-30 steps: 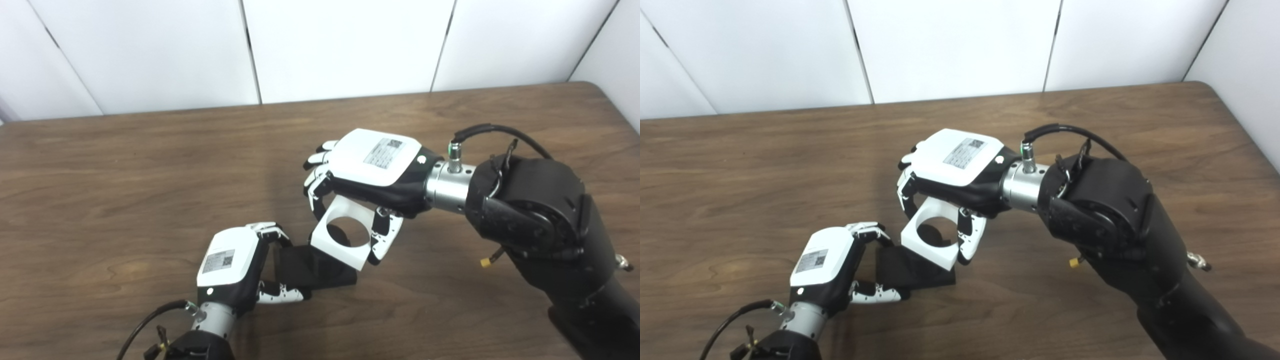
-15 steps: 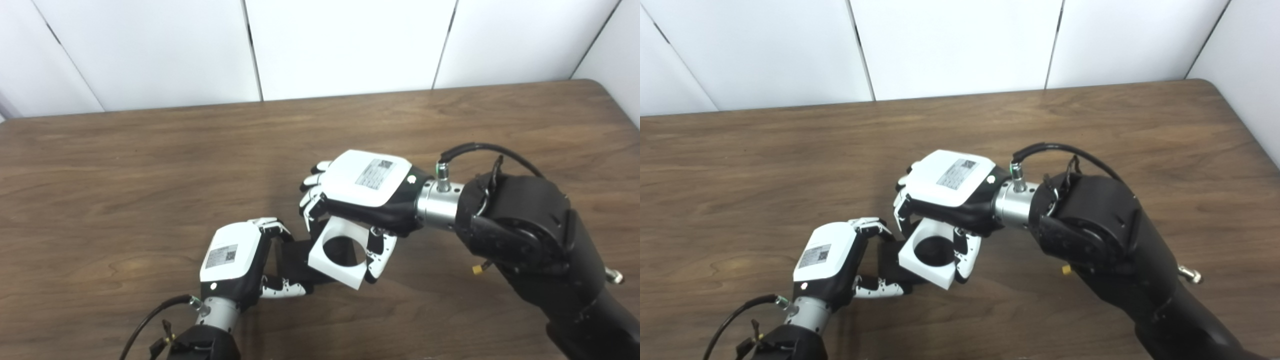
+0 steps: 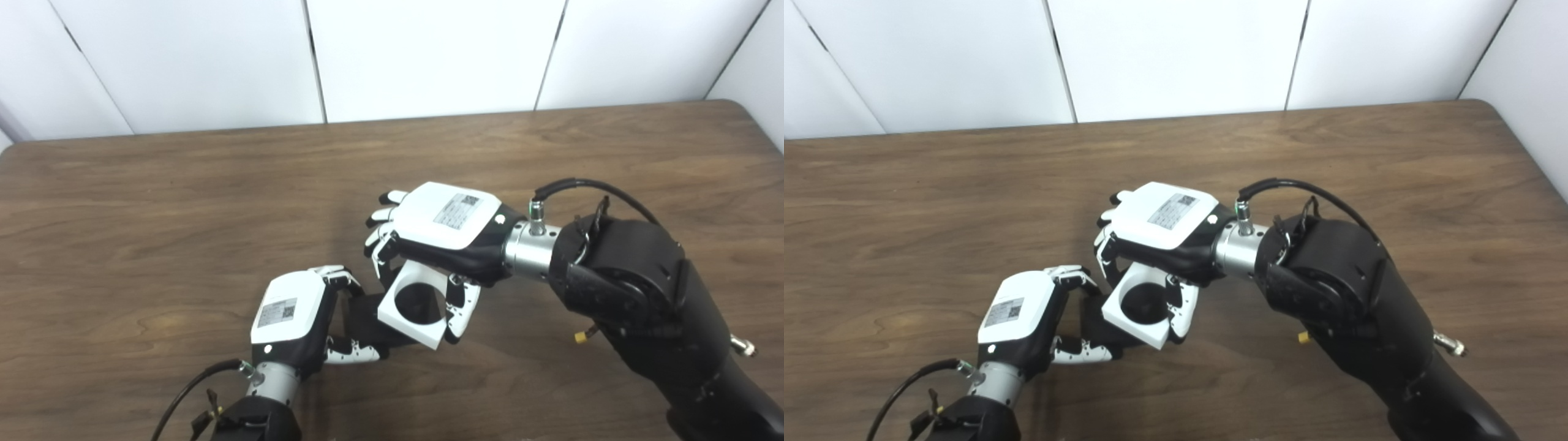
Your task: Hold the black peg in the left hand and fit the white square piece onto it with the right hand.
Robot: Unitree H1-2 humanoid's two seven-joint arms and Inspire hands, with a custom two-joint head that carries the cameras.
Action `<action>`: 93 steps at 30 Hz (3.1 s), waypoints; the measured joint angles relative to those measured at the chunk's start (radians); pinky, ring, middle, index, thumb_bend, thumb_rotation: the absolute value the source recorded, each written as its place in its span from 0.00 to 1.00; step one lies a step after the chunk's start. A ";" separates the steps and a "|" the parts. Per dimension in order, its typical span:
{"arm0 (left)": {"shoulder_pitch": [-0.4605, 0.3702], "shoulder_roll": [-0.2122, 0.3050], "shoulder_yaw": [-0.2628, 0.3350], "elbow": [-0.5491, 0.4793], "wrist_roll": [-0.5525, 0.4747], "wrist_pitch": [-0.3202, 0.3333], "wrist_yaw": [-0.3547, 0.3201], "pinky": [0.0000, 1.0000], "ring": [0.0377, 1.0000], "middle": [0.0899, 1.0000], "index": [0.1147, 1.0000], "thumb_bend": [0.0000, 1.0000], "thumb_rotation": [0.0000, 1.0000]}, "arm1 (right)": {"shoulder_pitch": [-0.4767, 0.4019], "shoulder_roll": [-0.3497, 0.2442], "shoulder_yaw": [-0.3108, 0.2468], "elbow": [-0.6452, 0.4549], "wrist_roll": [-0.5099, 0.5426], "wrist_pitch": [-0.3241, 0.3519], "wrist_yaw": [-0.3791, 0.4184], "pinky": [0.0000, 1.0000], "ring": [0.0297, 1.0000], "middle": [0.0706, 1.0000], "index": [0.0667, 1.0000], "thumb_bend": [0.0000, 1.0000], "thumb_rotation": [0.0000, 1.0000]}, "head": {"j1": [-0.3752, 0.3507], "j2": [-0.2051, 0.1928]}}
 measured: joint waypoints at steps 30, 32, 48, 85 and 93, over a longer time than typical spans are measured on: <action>-0.001 0.000 -0.009 0.005 0.002 0.003 0.011 0.73 0.82 0.79 0.42 0.52 0.06 | -0.039 0.040 0.000 0.090 -0.021 -0.028 -0.030 0.97 0.90 0.79 0.45 0.52 0.13 | 0.012 -0.006; -0.001 0.000 -0.009 0.005 0.002 0.003 0.011 0.72 0.82 0.78 0.42 0.52 0.06 | -0.043 0.045 0.001 0.097 -0.025 -0.034 -0.031 0.97 0.90 0.79 0.45 0.52 0.14 | 0.012 -0.008; -0.001 -0.008 -0.009 0.006 0.002 0.006 0.014 0.73 0.82 0.78 0.42 0.52 0.06 | -0.061 0.055 0.012 0.128 -0.032 -0.048 -0.019 0.96 0.89 0.78 0.45 0.52 0.14 | 0.017 -0.003; -0.011 -0.022 -0.032 0.012 0.002 0.006 0.007 0.72 0.82 0.78 0.42 0.52 0.06 | 0.032 -0.019 -0.009 0.132 -0.001 -0.053 -0.066 0.96 0.88 0.77 0.45 0.52 0.13 | 0.018 0.009; -0.010 -0.022 -0.032 0.012 0.002 0.007 0.006 0.73 0.82 0.78 0.42 0.52 0.06 | 0.064 0.007 0.012 0.134 -0.064 -0.072 -0.078 0.93 0.87 0.77 0.45 0.52 0.13 | 0.020 0.011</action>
